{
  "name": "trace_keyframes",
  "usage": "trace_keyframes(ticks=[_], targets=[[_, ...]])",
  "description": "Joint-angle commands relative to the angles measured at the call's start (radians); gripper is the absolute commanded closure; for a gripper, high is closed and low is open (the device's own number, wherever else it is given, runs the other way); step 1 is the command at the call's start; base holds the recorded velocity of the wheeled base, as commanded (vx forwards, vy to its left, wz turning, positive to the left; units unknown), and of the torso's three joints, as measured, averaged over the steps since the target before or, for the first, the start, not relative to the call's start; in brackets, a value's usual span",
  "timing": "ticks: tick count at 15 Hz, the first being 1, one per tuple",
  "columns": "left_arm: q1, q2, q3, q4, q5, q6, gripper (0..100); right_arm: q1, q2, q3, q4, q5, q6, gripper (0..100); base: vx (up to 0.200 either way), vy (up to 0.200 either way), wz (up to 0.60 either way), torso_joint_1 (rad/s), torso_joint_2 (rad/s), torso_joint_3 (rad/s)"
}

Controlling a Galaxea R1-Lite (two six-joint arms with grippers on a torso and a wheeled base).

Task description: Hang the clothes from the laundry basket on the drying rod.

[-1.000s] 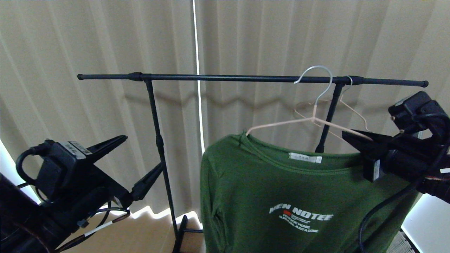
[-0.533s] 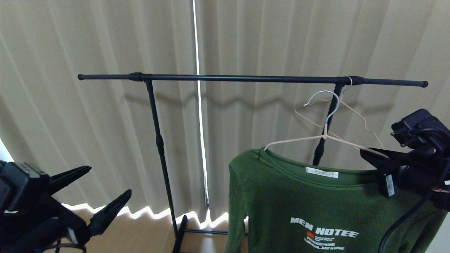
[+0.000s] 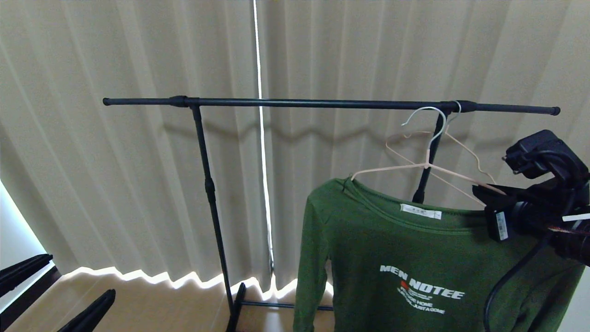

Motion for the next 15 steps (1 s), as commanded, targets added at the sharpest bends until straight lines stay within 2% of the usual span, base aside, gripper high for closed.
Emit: trace_keyframes(ticks=[1, 4, 15], targets=[[-0.005, -0.012, -0.003, 0.001, 0.0, -0.002, 0, -0.001, 0.053, -0.033, 0.001, -0.001, 0.025, 100, 0.0, 0.0, 0.0, 0.0, 0.0, 0.0], [-0.003, -0.012, -0.004, 0.001, 0.0, -0.001, 0, -0.001, 0.088, -0.026, -0.009, 0.001, 0.062, 100, 0.0, 0.0, 0.0, 0.0, 0.0, 0.0], [-0.005, -0.012, 0.011, 0.002, 0.0, -0.001, 0, -0.007, 0.085, -0.026, -0.015, -0.018, 0.081, 100, 0.2, 0.0, 0.0, 0.003, 0.0, 0.004]])
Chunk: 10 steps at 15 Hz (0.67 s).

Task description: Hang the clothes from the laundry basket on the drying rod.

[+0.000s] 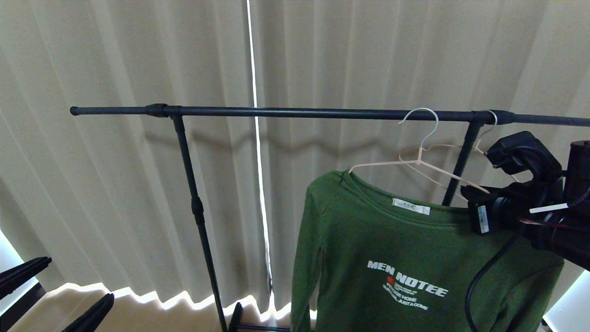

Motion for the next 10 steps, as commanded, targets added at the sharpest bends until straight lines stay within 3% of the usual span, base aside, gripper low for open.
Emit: trace_keyframes(ticks=[1, 7, 10], targets=[[-0.002, 0.004, 0.002, -0.001, 0.0, 0.001, 0, 0.001, 0.0, 0.002, 0.0, -0.01, -0.001, 100, 0.2, 0.0, 0.0, 0.007, 0.0, 0.002], [-0.014, 0.004, 0.006, -0.001, -0.006, 0.004, 0, 0.002, -0.005, 0.007, 0.001, -0.03, -0.001, 100, 0.2, 0.0, 0.0, 0.002, 0.0, 0.003], [-0.015, 0.004, 0.008, -0.001, -0.006, 0.005, 0, 0.002, -0.005, -0.002, 0.001, -0.067, -0.002, 100, 0.0, 0.0, 0.0, 0.0, 0.0, 0.0]])
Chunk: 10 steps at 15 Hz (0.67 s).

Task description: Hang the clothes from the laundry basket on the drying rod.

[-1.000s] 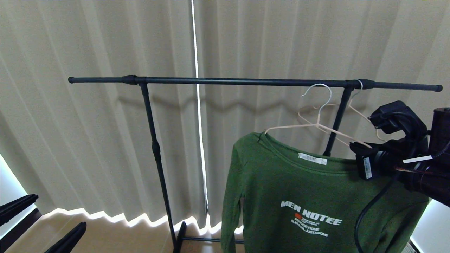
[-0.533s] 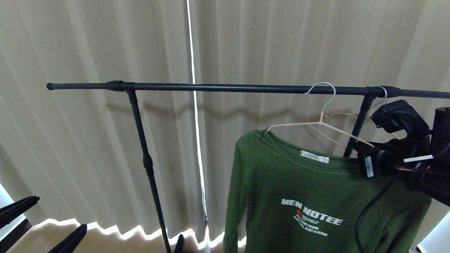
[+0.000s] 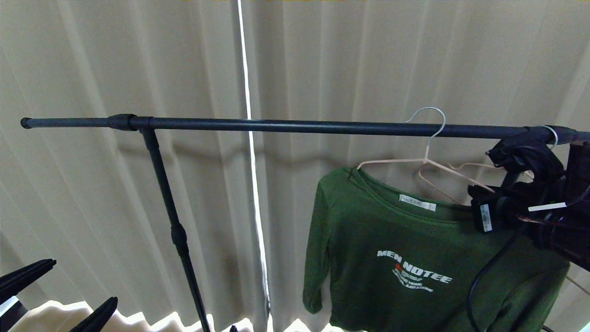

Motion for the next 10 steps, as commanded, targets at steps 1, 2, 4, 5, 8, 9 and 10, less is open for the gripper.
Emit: trace_keyframes(ticks=[1, 2, 4, 5, 8, 9, 10], targets=[[-0.001, 0.003, 0.0, -0.001, 0.0, -0.001, 0, 0.001, 0.001, -0.009, -0.001, -0.002, -0.003, 100, 0.0, 0.0, 0.0, 0.0, 0.0, 0.0], [-0.001, 0.001, 0.0, -0.001, 0.0, -0.001, 0, -0.001, 0.017, -0.027, 0.004, -0.003, -0.003, 100, 0.0, 0.0, 0.0, 0.0, 0.0, 0.0], [-0.001, 0.003, 0.008, -0.001, -0.002, -0.001, 0, -0.001, 0.067, -0.043, -0.001, -0.003, 0.0, 100, 0.0, 0.0, 0.0, 0.0, 0.0, 0.0], [-0.001, 0.001, 0.009, -0.001, -0.002, -0.001, 0, -0.001, 0.075, -0.044, -0.002, -0.005, 0.0, 100, 0.0, 0.0, 0.0, 0.0, 0.0, 0.0], [-0.001, 0.001, 0.011, -0.001, -0.002, 0.001, 0, 0.005, 0.105, -0.085, -0.001, -0.006, 0.007, 100, 0.0, 0.0, 0.0, 0.0, 0.0, 0.0], [-0.002, 0.001, 0.012, -0.001, -0.002, 0.001, 0, 0.005, 0.129, -0.101, -0.001, -0.032, 0.007, 100, 0.0, 0.0, 0.0, 0.0, 0.0, 0.0], [-0.013, 0.003, 0.012, -0.001, -0.002, 0.001, 0, 0.005, 0.152, -0.113, -0.001, -0.062, 0.007, 100, 0.0, 0.0, 0.0, 0.0, 0.0, 0.0]])
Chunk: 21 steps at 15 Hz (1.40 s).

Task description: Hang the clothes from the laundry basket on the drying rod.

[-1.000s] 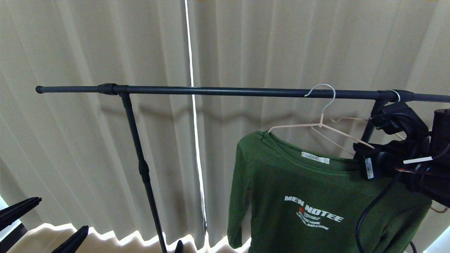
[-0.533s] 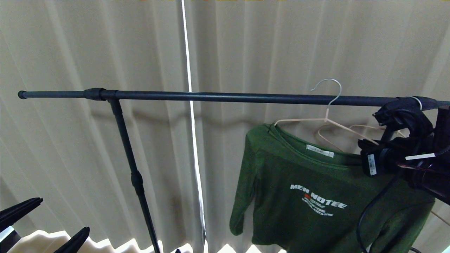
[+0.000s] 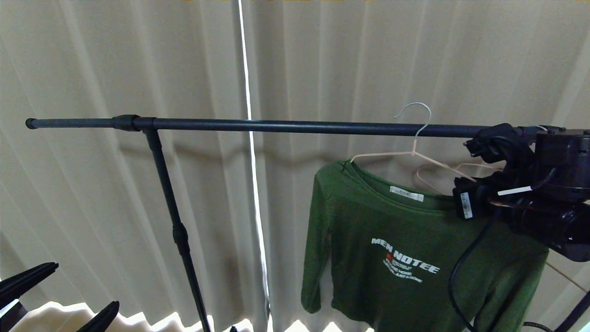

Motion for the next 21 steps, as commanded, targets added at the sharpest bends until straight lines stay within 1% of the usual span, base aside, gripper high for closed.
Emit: trace_keyframes(ticks=[1, 4, 7, 11, 15, 17, 18, 21], targets=[[-0.021, 0.002, 0.003, -0.001, 0.0, -0.001, 0, 0.001, 0.053, -0.027, 0.0, -0.02, 0.0, 100, 0.0, 0.0, 0.0, 0.0, 0.0, 0.0], [-0.031, 0.002, 0.003, -0.001, 0.0, -0.001, 0, 0.013, 0.085, -0.05, 0.003, -0.023, -0.002, 100, 0.0, 0.0, 0.0, 0.0, 0.0, 0.0], [-0.031, 0.002, 0.009, -0.001, 0.0, 0.0, 0, 0.016, 0.119, -0.052, 0.008, -0.025, -0.003, 100, 0.0, 0.0, 0.0, 0.0, 0.0, 0.0], [-0.031, 0.004, 0.009, 0.001, 0.0, -0.001, 0, 0.063, 0.133, -0.056, 0.002, -0.025, -0.005, 100, 0.0, 0.0, 0.0, 0.0, 0.0, 0.0], [-0.031, 0.004, 0.01, 0.001, 0.0, 0.0, 0, 0.077, 0.142, -0.064, 0.002, -0.022, -0.005, 100, 0.0, 0.0, 0.0, 0.0, 0.0, 0.0], [-0.031, 0.004, 0.01, 0.001, 0.0, -0.001, 0, 0.099, 0.142, -0.052, 0.003, -0.017, -0.002, 100, 0.0, 0.0, 0.0, 0.0, 0.0, 0.0], [-0.031, 0.002, 0.012, 0.001, 0.0, -0.001, 0, 0.106, 0.142, -0.038, 0.0, -0.015, 0.003, 0, 0.0, 0.0, 0.0, 0.0, 0.0, 0.0], [-0.031, 0.001, 0.01, -0.001, 0.0, 0.0, 0, 0.143, 0.135, -0.029, -0.001, -0.009, 0.064, 0, 0.0, 0.0, 0.0, 0.0, 0.0, 0.0]])
